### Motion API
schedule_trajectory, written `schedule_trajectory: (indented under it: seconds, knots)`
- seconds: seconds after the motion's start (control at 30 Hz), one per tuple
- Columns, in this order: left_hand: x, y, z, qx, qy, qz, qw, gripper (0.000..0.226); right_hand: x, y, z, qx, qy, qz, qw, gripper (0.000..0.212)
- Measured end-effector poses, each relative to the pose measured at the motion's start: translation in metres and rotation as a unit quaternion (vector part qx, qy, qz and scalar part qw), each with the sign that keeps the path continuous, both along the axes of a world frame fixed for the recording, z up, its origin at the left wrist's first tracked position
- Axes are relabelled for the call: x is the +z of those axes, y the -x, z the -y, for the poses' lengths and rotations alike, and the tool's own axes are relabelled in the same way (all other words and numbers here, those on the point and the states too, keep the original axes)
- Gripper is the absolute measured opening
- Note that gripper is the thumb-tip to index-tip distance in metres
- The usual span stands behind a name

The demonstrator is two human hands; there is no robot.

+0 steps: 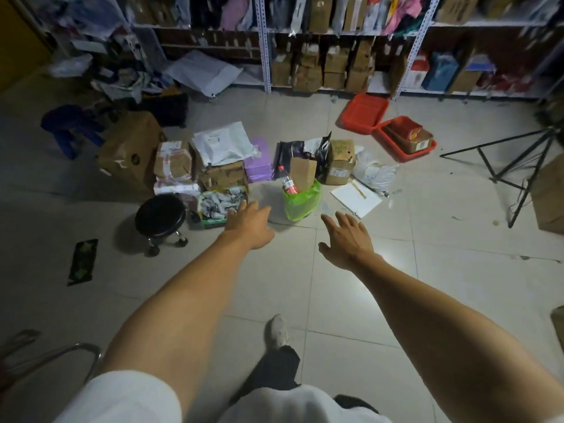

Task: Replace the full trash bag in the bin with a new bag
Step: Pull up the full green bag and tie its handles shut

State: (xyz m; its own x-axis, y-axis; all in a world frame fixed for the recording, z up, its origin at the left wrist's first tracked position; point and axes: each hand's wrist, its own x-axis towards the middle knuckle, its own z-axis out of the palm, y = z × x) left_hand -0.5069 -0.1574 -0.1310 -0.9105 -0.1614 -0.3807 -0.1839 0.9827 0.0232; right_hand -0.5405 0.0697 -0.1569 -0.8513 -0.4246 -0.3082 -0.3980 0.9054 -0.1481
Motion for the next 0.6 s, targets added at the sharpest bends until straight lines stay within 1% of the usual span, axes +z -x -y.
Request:
schedule_trajectory:
  seconds: [0.1,0.23,0.37,0.6]
  knots:
    - [-0.003,0.036,0.027,-0.013,0.008,0.014,1.0,0.048,-0.002,0.033,0.027,-0.002,0.01,0.002,1.0,0.074]
    - [-0.011,0.08,0.047,-0.015,0.008,0.026,1.0,0.045,-0.009,0.071,0.04,-0.01,0.004,0.009,1.0,0.074]
    - [-0.025,0.121,0.052,-0.022,0.001,0.047,0.999,0.056,-0.022,0.109,0.041,-0.027,-0.007,0.03,0.999,0.074]
    - [-0.053,0.195,0.047,-0.018,-0.013,0.068,0.997,0.061,-0.046,0.179,0.047,-0.015,-0.007,0.062,0.998,0.074]
